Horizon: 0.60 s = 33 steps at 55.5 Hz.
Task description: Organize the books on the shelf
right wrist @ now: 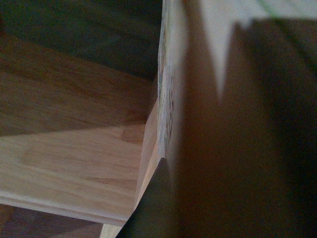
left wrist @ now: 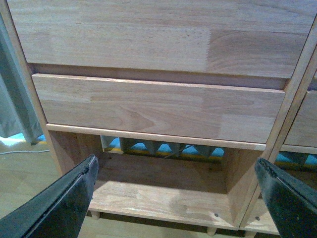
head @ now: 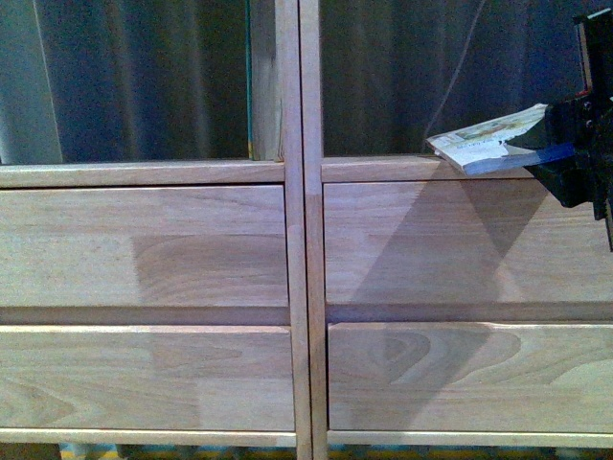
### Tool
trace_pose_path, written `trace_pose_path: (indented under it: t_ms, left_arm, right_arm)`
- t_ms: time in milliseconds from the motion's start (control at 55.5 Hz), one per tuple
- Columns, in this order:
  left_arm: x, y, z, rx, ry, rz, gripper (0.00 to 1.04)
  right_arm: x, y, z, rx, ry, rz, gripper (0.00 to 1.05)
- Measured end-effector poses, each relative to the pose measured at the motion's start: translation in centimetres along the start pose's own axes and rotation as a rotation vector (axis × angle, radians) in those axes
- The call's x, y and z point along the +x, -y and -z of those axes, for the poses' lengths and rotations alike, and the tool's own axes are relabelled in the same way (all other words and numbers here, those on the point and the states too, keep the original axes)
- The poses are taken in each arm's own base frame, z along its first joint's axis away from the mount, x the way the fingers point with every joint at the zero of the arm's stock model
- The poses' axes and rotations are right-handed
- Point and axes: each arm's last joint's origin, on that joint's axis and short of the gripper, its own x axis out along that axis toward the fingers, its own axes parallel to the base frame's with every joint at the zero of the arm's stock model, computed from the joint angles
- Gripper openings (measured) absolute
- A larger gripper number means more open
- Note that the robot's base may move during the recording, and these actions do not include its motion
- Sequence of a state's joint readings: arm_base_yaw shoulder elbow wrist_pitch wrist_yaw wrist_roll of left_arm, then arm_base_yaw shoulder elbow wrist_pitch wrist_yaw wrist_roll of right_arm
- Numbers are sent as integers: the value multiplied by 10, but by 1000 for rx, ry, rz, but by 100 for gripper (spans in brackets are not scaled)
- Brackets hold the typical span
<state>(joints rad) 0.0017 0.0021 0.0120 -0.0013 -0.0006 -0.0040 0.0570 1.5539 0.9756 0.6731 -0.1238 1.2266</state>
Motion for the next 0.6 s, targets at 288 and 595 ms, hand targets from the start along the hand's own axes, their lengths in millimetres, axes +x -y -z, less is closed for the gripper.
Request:
trace_pose_path:
  t_ms: [288, 595]
  left_arm:
    - [11, -18, -19, -113, 90, 148, 97]
    - [71, -66, -79, -137, 134, 107, 97]
  right_arm:
    - [-54, -18, -15, -37, -69, -190, 7]
    - [-84, -53, -25, -175, -81, -362, 7]
